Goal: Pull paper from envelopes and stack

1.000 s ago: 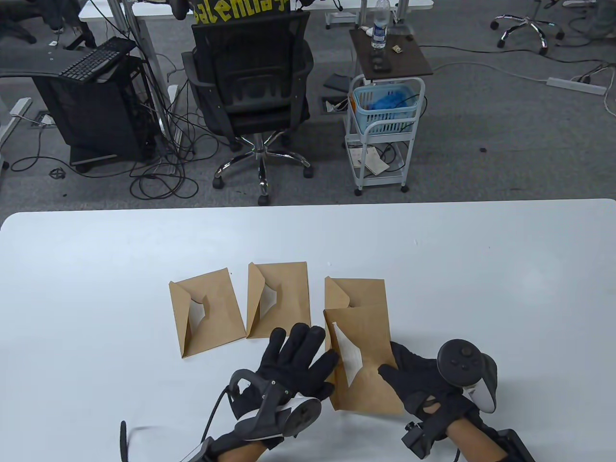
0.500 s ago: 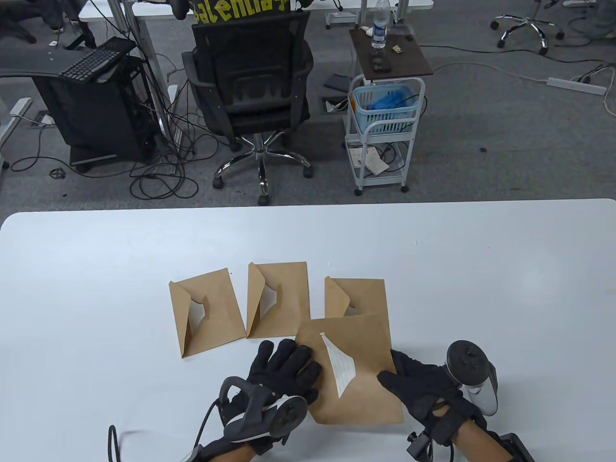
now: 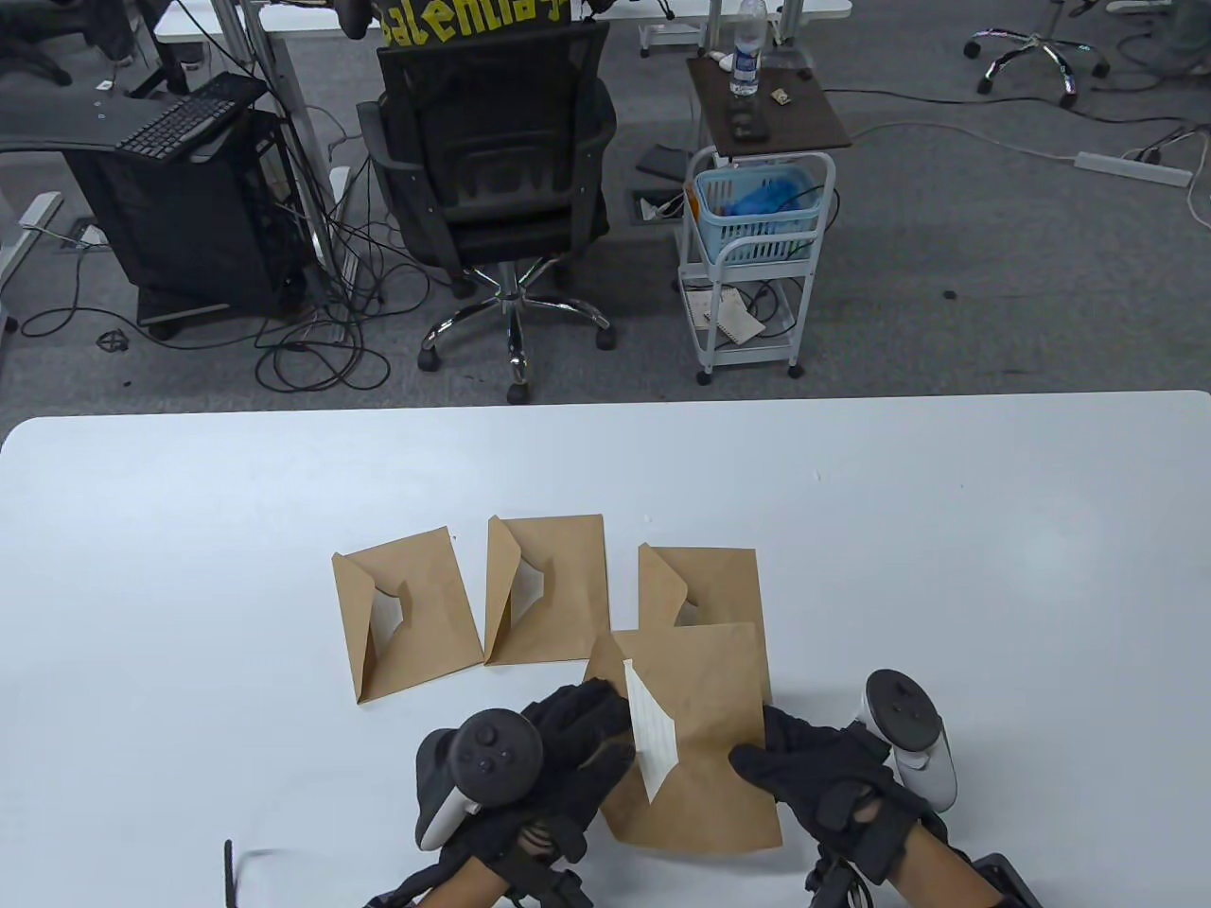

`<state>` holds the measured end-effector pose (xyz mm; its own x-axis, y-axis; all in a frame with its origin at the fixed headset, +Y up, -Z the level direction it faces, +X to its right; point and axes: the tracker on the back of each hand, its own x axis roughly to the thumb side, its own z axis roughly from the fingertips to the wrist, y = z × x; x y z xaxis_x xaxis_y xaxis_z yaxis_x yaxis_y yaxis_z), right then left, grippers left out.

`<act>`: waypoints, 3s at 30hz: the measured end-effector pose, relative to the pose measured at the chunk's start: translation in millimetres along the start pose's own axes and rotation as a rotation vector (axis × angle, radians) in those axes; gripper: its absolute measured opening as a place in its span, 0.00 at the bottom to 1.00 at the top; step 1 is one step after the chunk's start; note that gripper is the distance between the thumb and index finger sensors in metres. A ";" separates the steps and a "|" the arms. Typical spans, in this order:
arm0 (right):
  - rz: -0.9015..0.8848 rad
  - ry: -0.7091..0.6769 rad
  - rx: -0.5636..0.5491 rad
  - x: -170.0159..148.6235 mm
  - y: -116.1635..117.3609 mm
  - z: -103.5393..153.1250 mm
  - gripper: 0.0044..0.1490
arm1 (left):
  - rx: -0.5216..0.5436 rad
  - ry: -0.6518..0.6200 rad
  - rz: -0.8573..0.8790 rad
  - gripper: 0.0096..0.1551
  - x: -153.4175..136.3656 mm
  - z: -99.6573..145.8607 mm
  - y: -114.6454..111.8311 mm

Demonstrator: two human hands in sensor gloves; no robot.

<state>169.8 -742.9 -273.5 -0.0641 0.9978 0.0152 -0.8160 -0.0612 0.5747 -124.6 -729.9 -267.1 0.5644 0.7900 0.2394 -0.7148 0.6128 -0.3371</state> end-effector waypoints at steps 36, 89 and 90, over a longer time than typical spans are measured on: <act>0.264 -0.006 -0.435 27.3 -56.0 31.3 0.24 | 0.142 0.290 -0.191 0.20 -41.2 -2.2 50.4; 0.162 0.123 -0.412 26.7 -69.3 51.5 0.25 | 0.213 0.097 -0.908 0.48 -15.4 16.2 53.1; 0.162 0.129 -0.405 26.4 -68.1 51.5 0.25 | 0.226 0.090 -0.915 0.48 -16.1 18.0 53.8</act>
<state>253.3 -711.1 -270.1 -0.2593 0.9650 -0.0384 -0.9469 -0.2462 0.2070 -179.6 -709.3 -272.7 0.9685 0.0018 0.2491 -0.0363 0.9903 0.1340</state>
